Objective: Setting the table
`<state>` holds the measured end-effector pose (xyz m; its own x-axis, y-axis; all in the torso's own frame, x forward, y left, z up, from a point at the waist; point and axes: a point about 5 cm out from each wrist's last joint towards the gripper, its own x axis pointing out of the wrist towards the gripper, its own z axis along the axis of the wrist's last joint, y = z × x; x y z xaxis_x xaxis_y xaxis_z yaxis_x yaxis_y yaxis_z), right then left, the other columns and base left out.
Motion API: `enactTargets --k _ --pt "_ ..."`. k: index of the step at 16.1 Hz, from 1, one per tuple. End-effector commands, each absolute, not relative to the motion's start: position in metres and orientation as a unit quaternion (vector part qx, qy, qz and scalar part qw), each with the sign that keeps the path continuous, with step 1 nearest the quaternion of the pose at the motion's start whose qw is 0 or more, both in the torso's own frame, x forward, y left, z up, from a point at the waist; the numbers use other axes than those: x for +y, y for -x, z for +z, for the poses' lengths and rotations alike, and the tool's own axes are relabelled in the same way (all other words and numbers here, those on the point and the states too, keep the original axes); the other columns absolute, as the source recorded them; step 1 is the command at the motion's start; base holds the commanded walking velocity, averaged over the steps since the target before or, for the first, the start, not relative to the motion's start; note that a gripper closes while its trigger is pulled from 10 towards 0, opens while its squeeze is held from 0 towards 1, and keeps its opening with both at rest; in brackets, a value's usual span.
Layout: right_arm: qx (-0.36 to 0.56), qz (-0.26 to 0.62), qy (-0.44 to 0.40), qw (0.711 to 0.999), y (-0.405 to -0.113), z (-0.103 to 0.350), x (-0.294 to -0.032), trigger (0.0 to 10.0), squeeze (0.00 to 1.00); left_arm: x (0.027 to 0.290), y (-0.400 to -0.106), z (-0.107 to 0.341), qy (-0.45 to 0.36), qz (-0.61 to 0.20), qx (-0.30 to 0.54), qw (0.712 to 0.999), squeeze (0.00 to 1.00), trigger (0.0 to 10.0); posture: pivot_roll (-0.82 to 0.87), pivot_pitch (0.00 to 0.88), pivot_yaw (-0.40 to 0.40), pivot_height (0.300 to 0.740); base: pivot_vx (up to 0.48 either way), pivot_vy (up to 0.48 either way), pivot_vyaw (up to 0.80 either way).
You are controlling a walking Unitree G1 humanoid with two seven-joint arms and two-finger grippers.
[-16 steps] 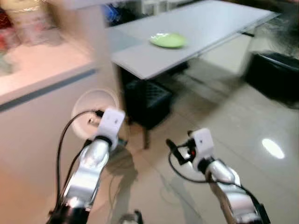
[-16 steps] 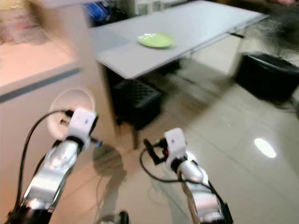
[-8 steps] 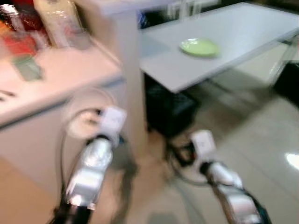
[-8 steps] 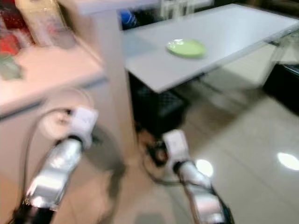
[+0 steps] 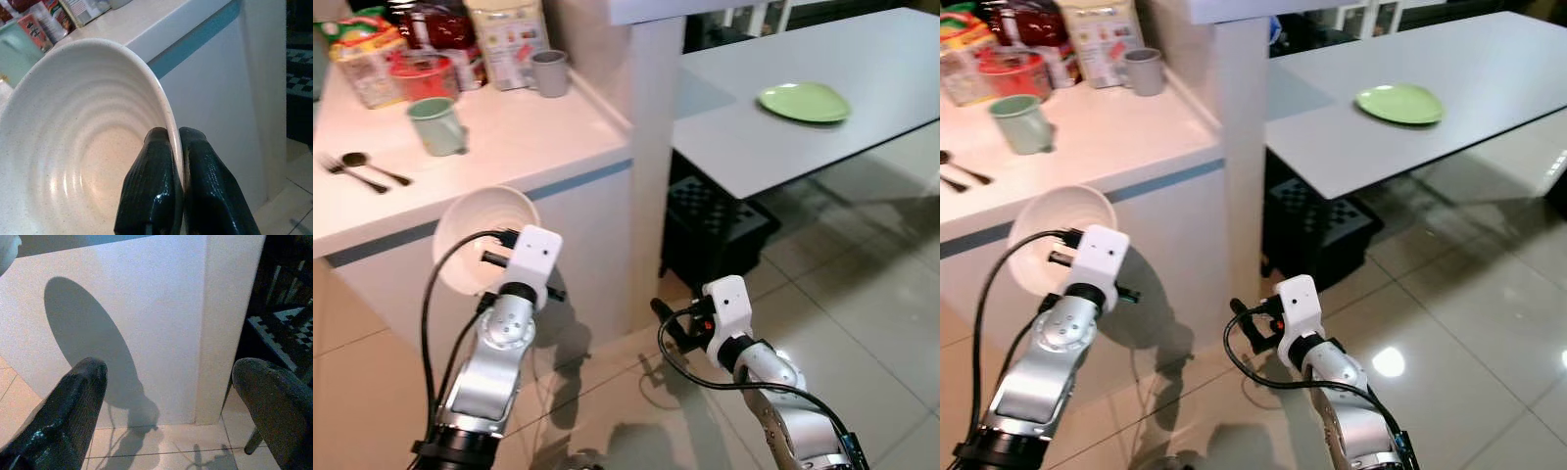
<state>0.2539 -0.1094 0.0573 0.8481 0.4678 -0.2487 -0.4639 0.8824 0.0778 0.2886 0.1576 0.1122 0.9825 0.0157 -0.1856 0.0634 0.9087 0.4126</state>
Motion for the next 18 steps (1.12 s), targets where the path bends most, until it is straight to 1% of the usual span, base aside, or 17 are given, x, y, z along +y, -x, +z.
enactTargets --k 1,7,9,18 --pt "0.127 0.237 -0.004 0.963 -0.256 0.061 -0.113 10.0 0.00 0.150 -0.293 0.124 -0.211 -0.014 0.066 0.975 0.00 10.0 0.11 0.000 0.063 0.740 0.000 -0.465 0.00" --pt "0.130 0.242 0.000 0.962 -0.255 0.059 -0.112 10.0 0.00 0.156 -0.295 0.120 -0.211 0.010 0.090 0.973 0.00 10.0 0.10 0.000 0.065 0.740 0.000 -0.453 0.00" --pt "0.132 0.246 0.003 0.960 -0.255 0.059 -0.110 10.0 0.00 0.159 -0.295 0.117 -0.215 0.018 0.104 0.971 0.00 10.0 0.10 0.000 0.065 0.740 0.294 -0.375 0.00" --pt "0.132 0.249 0.014 0.959 -0.255 0.058 -0.110 10.0 0.00 0.155 -0.297 0.113 -0.217 0.017 0.118 0.969 0.00 10.0 0.10 0.000 0.067 0.740 0.324 -0.350 0.62"
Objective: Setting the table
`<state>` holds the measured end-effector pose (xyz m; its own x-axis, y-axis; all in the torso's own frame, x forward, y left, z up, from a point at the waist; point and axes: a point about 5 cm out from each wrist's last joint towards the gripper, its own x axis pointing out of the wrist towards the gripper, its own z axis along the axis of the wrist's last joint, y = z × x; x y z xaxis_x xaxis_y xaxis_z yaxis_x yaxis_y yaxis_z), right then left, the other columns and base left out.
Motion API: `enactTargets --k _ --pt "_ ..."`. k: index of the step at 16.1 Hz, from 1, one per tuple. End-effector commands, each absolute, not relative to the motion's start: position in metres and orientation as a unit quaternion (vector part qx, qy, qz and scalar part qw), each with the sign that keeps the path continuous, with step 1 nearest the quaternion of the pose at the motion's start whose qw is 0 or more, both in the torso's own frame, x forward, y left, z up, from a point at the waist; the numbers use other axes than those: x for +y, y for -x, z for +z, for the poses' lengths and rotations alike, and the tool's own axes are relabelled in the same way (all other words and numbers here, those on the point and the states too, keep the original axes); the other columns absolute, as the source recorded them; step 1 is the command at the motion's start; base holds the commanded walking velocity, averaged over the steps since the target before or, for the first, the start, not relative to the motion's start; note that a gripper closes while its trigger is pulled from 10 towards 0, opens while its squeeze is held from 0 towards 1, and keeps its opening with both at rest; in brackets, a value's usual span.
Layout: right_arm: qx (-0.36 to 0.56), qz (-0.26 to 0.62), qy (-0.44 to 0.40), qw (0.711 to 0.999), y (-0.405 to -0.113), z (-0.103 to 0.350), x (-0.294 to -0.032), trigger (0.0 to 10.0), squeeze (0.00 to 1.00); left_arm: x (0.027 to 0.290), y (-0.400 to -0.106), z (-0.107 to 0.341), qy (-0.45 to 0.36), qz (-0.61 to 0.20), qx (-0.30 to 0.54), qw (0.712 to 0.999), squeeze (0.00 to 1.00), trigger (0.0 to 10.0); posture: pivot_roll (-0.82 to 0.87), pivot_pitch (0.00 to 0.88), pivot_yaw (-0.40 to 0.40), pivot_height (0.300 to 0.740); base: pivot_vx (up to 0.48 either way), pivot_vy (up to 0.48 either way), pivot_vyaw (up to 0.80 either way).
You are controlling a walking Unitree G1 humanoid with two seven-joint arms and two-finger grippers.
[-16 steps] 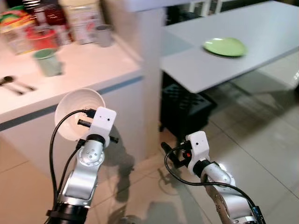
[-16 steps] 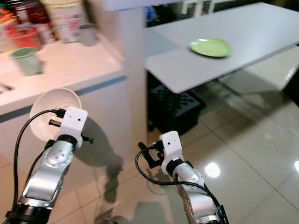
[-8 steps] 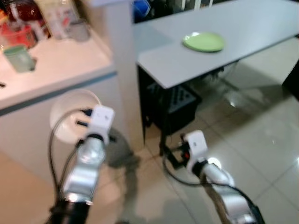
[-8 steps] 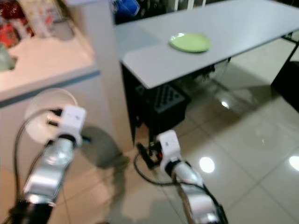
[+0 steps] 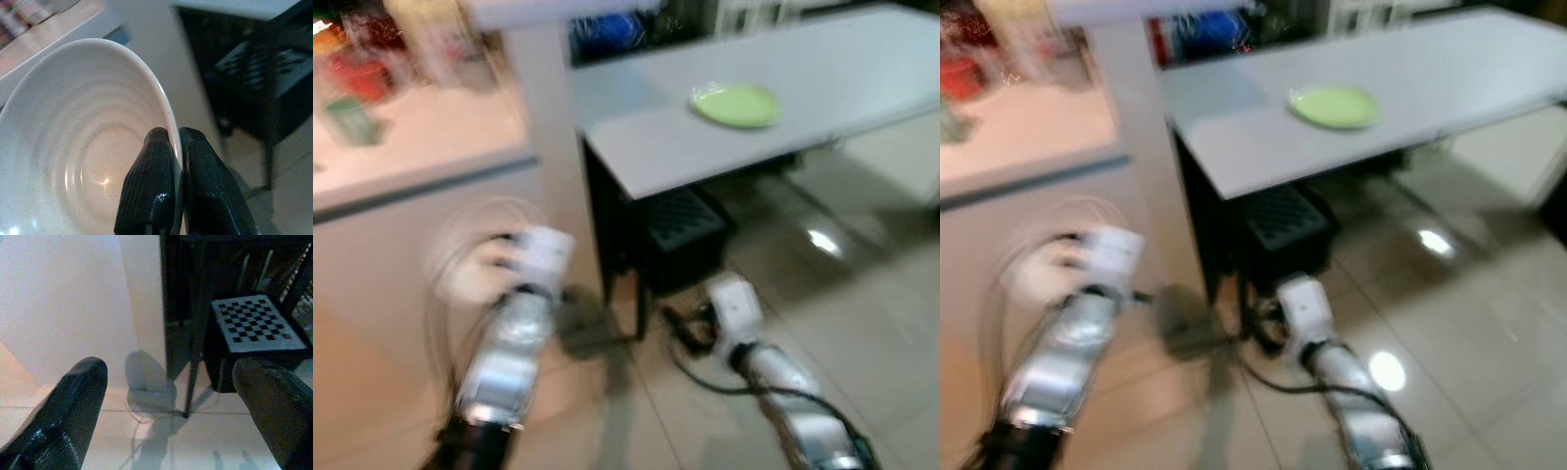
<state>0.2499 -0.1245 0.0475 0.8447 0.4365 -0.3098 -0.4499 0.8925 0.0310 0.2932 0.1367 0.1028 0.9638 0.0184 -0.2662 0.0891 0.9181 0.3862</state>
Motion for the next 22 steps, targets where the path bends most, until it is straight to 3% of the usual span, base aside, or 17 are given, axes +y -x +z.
enactTargets --k 1,13,17,22 --pt "0.132 0.249 0.016 0.959 -0.255 0.058 -0.110 10.0 0.00 0.154 -0.297 0.112 -0.218 0.015 0.119 0.968 0.00 10.0 0.10 0.000 0.069 0.740 0.352 -0.319 0.57" --pt "0.143 0.242 0.017 0.960 -0.254 0.054 -0.113 10.0 0.00 0.148 -0.299 0.116 -0.216 0.006 0.102 0.971 0.00 10.0 0.09 0.000 0.065 0.740 0.358 -0.311 0.48" --pt "0.140 0.240 0.018 0.961 -0.258 0.054 -0.112 10.0 0.00 0.145 -0.300 0.118 -0.217 -0.005 0.095 0.971 0.00 10.0 0.10 0.000 0.062 0.740 0.000 -0.440 0.22" --pt "0.139 0.237 0.015 0.961 -0.262 0.054 -0.114 10.0 0.00 0.143 -0.300 0.121 -0.223 -0.009 0.074 0.972 0.00 10.0 0.10 0.000 0.052 0.740 0.000 0.000 0.00"
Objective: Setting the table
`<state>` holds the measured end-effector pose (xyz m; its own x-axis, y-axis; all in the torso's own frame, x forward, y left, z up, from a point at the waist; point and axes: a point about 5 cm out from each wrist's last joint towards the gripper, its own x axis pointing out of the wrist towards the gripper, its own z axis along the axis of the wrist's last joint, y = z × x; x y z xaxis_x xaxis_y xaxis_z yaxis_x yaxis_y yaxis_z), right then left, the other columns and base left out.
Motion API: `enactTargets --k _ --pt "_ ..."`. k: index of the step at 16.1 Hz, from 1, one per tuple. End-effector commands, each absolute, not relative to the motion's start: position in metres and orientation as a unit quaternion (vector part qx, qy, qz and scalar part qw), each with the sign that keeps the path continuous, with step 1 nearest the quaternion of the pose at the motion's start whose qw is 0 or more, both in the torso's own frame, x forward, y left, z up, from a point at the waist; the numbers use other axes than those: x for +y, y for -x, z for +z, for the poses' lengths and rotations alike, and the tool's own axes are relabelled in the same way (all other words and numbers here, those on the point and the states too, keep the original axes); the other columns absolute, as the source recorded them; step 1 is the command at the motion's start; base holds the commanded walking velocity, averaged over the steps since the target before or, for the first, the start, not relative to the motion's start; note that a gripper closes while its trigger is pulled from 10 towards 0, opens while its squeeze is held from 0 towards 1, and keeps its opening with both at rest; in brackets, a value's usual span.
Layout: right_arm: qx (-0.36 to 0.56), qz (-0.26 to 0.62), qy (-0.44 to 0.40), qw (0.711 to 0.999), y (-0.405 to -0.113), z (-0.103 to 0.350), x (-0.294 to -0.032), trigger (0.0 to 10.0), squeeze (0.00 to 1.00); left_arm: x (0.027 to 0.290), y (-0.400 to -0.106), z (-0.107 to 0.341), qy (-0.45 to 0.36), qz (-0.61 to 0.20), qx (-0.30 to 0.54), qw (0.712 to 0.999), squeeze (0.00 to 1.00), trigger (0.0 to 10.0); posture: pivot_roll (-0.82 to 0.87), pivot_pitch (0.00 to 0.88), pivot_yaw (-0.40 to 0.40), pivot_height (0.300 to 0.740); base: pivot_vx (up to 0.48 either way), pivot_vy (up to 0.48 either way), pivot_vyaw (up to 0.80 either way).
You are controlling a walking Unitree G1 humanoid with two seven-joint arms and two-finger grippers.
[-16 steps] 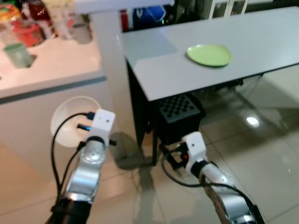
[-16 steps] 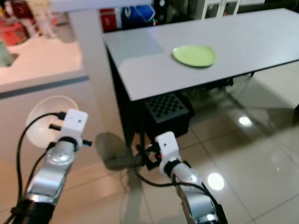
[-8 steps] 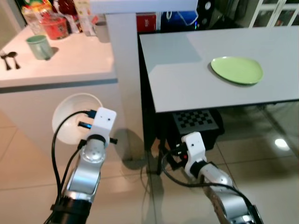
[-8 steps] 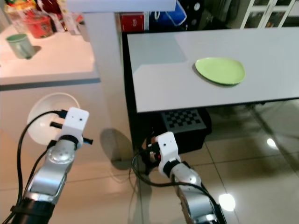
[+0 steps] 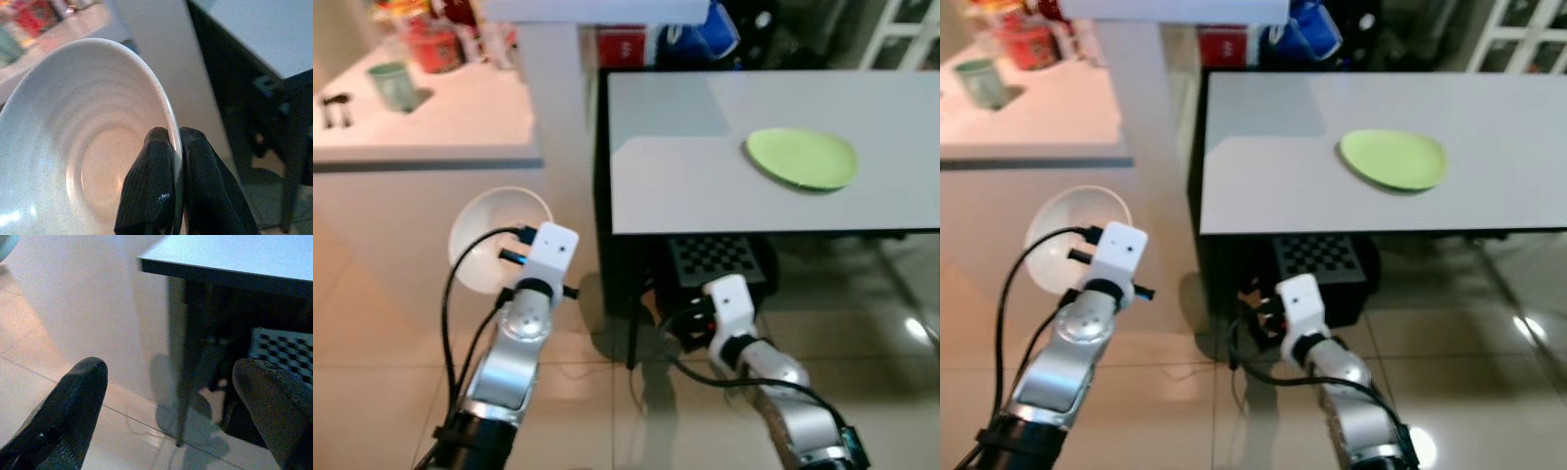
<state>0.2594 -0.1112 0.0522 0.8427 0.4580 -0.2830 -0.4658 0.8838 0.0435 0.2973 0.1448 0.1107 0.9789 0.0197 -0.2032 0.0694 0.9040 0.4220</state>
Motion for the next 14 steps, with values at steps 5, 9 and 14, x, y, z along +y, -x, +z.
enactTargets --k 5,9,14 --pt "0.065 0.219 0.023 0.973 -0.278 0.077 -0.118 10.0 0.00 0.145 -0.302 0.138 -0.177 -0.024 0.023 0.984 0.00 10.0 0.12 0.000 0.028 0.740 0.000 0.000 0.00" --pt "0.038 0.211 0.035 0.976 -0.289 0.084 -0.118 10.0 0.00 0.150 -0.300 0.139 -0.094 -0.030 0.007 0.995 0.00 10.0 0.16 0.000 -0.033 0.740 0.000 0.000 0.00" --pt "0.035 0.245 0.048 0.968 -0.296 0.085 -0.104 10.0 0.00 0.158 -0.299 0.128 -0.073 -0.002 0.018 0.997 0.00 10.0 0.18 0.000 -0.082 0.740 0.000 0.000 0.00"
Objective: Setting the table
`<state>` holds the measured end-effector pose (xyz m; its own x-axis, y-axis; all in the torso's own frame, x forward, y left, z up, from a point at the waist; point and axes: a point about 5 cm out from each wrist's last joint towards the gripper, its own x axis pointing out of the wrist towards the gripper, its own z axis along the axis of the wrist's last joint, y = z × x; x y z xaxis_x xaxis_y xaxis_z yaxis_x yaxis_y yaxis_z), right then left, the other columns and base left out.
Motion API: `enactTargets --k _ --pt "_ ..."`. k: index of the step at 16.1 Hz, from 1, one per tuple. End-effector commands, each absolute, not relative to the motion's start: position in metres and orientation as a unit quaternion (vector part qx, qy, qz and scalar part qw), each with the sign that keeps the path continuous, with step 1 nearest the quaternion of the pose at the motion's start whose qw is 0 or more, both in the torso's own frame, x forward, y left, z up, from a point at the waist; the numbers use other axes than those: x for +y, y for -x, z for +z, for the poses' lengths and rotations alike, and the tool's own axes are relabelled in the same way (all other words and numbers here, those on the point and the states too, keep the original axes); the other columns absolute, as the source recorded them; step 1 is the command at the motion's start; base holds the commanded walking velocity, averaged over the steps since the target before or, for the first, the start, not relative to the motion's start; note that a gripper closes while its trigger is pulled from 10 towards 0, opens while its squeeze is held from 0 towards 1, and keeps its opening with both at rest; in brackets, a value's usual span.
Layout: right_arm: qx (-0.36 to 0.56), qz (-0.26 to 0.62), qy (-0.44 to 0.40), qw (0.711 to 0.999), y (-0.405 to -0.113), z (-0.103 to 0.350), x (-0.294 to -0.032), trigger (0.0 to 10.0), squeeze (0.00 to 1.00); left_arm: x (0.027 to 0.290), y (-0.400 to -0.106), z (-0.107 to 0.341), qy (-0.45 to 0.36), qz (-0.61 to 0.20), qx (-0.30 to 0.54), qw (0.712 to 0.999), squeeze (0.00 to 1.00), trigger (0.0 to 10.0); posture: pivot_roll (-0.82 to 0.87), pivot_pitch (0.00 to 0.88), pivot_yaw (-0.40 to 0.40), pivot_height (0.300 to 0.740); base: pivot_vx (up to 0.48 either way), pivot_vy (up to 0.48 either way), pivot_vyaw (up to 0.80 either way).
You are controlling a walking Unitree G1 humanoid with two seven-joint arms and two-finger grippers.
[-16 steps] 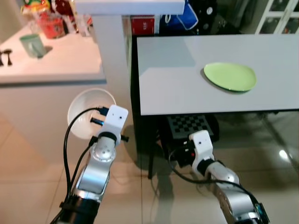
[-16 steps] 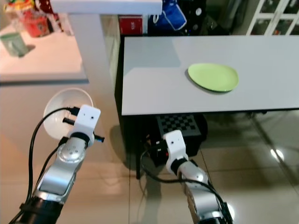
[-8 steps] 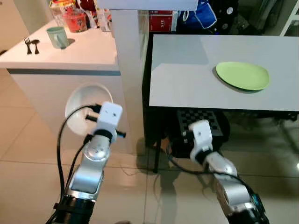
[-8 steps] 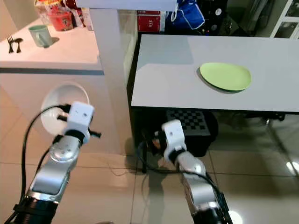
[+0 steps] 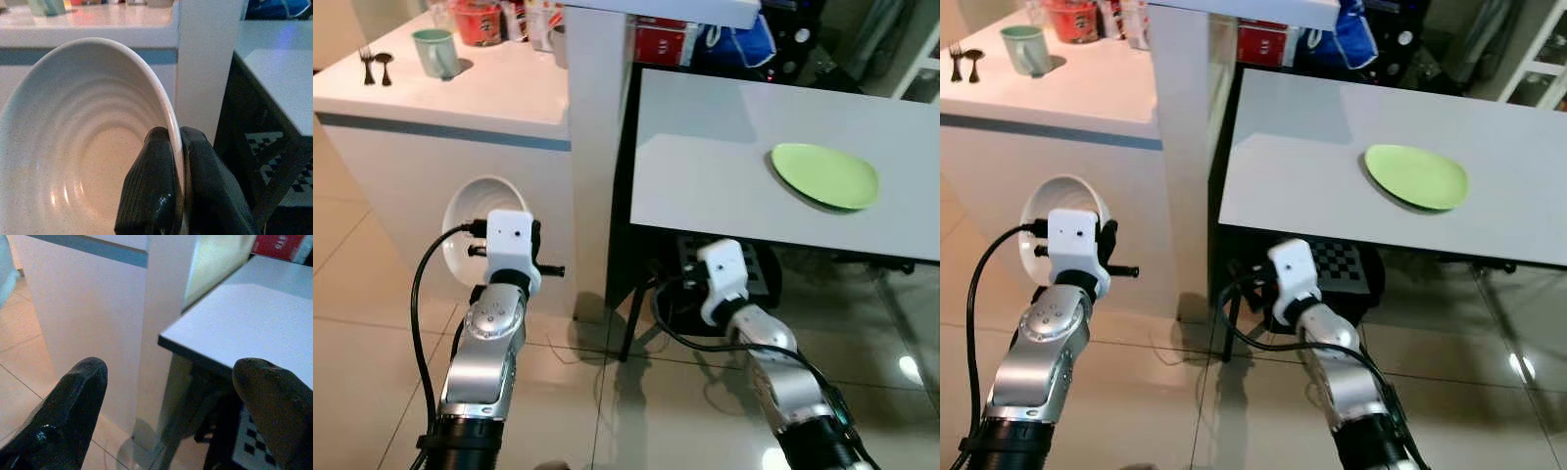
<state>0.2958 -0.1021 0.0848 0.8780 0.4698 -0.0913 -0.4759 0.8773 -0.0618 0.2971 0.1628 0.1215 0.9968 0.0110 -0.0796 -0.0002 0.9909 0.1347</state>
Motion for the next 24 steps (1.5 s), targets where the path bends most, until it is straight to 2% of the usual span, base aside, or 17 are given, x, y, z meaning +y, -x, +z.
enactTargets --k 1,3,4,6,8,13,15,18,24 --pt "0.034 0.243 0.048 0.968 -0.297 0.085 -0.105 10.0 0.00 0.155 -0.298 0.129 -0.084 -0.011 0.016 0.996 0.00 10.0 0.18 0.000 -0.082 0.740 0.000 0.000 0.00" --pt "0.032 0.227 0.039 0.973 -0.297 0.083 -0.105 10.0 0.00 0.151 -0.297 0.129 -0.113 -0.037 0.021 0.993 0.00 10.0 0.16 0.000 -0.021 0.740 0.000 0.000 0.00" --pt "0.032 0.225 0.037 0.973 -0.296 0.082 -0.105 10.0 0.00 0.150 -0.298 0.129 -0.118 -0.042 0.019 0.992 0.00 10.0 0.16 0.000 -0.021 0.740 0.000 0.000 0.00" --pt "0.030 0.208 0.033 0.977 -0.293 0.078 -0.103 10.0 0.00 0.145 -0.296 0.131 -0.131 -0.078 0.018 0.988 0.00 10.0 0.14 0.000 0.048 0.740 0.000 0.000 0.00" --pt "0.030 0.200 0.031 0.979 -0.293 0.076 -0.102 10.0 0.00 0.146 -0.297 0.133 -0.134 -0.086 0.015 0.987 0.00 10.0 0.13 0.000 0.075 0.740 0.000 0.000 0.00" --pt "0.030 0.199 0.043 0.979 -0.298 0.075 -0.103 10.0 0.00 0.135 -0.306 0.132 -0.122 -0.106 0.001 0.987 0.00 10.0 0.10 0.000 0.020 0.740 0.000 0.000 0.00" --pt "0.024 0.205 0.044 0.977 -0.303 0.078 -0.098 10.0 0.00 0.132 -0.311 0.131 -0.118 -0.108 0.003 0.987 0.00 10.0 0.09 0.000 0.047 0.740 0.000 0.000 0.00" --pt "0.009 0.189 0.036 0.981 -0.313 0.083 -0.087 10.0 0.00 0.126 -0.316 0.132 -0.131 -0.150 0.003 0.980 0.00 10.0 0.03 0.000 0.141 0.740 0.000 0.000 0.00" --pt "-0.001 0.184 0.038 0.982 -0.319 0.084 -0.082 10.0 0.00 0.117 -0.325 0.140 -0.129 -0.170 -0.032 0.976 0.00 10.0 0.00 0.000 0.130 0.740 0.000 0.000 0.00"
